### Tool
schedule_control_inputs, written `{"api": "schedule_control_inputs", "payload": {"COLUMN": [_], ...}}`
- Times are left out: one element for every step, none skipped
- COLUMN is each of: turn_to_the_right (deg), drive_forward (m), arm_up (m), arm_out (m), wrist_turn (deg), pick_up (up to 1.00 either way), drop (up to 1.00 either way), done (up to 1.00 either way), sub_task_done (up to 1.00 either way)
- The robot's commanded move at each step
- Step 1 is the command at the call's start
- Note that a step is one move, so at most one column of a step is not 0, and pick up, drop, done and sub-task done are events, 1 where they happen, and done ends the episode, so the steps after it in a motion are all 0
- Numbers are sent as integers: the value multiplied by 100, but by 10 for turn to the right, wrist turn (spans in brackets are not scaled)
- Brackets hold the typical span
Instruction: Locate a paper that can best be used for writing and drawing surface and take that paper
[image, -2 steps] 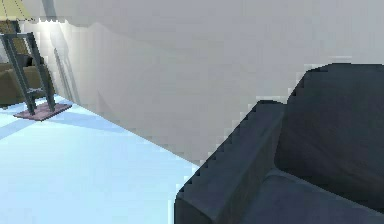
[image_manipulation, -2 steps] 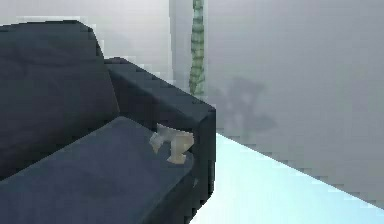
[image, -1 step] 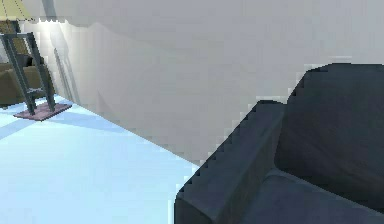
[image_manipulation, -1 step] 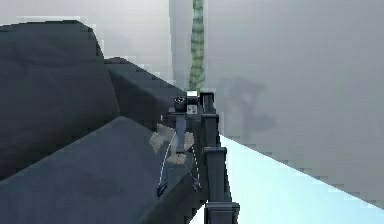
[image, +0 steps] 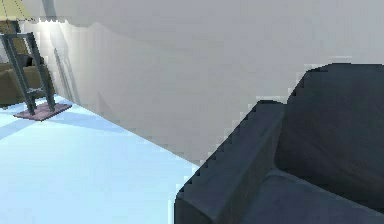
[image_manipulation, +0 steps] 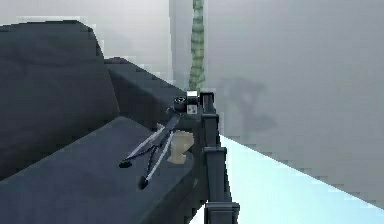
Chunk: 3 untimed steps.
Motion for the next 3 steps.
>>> {"api": "schedule_control_inputs", "payload": {"turn_to_the_right": [0, 0, 0], "drive_forward": [0, 0, 0], "arm_up": [0, 0, 0], "arm_out": [0, 0, 0], "wrist_turn": [450, 450, 330], "pick_up": [0, 0, 0], "drop": [0, 0, 0], "done": [0, 0, 0], "sub_task_done": [0, 0, 0]}}
